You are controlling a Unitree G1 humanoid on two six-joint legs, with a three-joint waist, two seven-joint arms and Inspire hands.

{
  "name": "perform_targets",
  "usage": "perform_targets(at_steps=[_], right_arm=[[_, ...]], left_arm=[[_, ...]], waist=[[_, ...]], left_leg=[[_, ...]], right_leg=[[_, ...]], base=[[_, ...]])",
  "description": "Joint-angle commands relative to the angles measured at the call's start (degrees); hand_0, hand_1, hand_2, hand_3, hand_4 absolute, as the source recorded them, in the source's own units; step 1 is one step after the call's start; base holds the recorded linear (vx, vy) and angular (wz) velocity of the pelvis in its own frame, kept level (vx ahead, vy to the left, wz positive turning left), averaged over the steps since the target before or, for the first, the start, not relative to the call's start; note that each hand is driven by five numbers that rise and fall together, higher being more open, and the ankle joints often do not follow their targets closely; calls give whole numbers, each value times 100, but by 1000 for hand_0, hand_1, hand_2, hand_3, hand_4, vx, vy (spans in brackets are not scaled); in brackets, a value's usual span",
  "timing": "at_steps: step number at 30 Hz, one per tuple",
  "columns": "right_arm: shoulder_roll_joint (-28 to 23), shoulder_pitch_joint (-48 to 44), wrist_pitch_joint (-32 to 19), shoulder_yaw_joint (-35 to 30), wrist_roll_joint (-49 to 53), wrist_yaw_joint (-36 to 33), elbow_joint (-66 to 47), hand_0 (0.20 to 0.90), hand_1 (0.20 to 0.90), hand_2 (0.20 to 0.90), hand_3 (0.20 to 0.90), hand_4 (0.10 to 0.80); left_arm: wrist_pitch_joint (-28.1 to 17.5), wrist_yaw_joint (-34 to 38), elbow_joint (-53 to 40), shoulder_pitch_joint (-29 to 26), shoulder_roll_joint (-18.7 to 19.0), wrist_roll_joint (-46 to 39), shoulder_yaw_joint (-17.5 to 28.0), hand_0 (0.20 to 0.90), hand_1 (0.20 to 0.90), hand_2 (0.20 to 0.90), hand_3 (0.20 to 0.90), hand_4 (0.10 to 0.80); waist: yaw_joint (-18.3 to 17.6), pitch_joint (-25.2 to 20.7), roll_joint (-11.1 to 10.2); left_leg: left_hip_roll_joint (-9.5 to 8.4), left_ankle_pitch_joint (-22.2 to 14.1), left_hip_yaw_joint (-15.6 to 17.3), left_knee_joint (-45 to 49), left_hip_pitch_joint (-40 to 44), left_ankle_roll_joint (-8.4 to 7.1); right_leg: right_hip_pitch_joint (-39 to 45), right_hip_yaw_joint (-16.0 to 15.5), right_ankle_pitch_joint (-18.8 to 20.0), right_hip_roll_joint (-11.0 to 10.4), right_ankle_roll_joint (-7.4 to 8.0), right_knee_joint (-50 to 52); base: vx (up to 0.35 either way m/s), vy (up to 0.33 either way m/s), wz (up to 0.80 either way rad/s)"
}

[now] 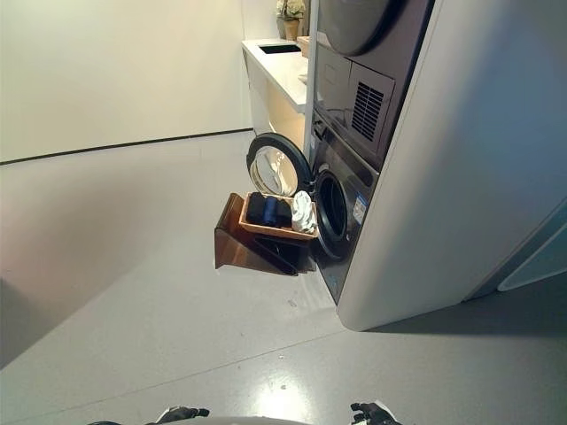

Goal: Pick up the clothes and place them into the washing machine

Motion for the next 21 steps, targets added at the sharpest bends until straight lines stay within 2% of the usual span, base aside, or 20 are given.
perform_targets(at_steps=[1, 5, 9, 12, 21], right_arm=[[23, -122, -80, 235, -197, 3, 273, 900, 900, 900, 900, 800], [37, -119, -69, 203, -168, 40, 299, 900, 900, 900, 900, 800], [61, -63, -67, 172, -136, 125, 282, 900, 900, 900, 900, 800], [81, -69, -67, 165, -114, 135, 311, 900, 900, 900, 900, 800], [79, -37, -76, 257, -180, 164, 390, 900, 900, 900, 900, 800]], left_arm=[[-47, -25, 249, -412, 31, 86, 5, 900, 900, 900, 900, 800], [14, 1, 327, -421, 19, 112, 44, 900, 900, 900, 900, 800], [120, -344, 539, -258, -88, -89, 249, 900, 900, 900, 900, 800], [70, -200, 435, -266, -39, -192, 388, 900, 900, 900, 900, 800], [-56, -291, 223, -299, -17, 79, 10, 900, 900, 900, 900, 800]], waist=[[57, 12, -170], [63, 12, -168], [49, -2, -176], [77, -4, -197], [74, 30, -233]], left_leg=[[-359, -605, 177, -43, 305, -144], [-375, -600, 165, -43, 295, -144], [-383, -614, 180, -43, 304, -132], [-387, -616, 180, -43, 297, -131], [-399, -633, 177, -43, 301, -112]], right_leg=[[-412, -13, 320, -31, 190, -67], [-413, -18, 330, -39, 196, -69], [-409, 8, 329, -37, 198, -69], [-404, 14, 336, -45, 207, -69], [-419, 19, 349, -54, 214, -56]], base=[[0, 0, 0], [0, 0, 0], [0, 0, 0], [0, 0, 0], [0, 0, 0]])
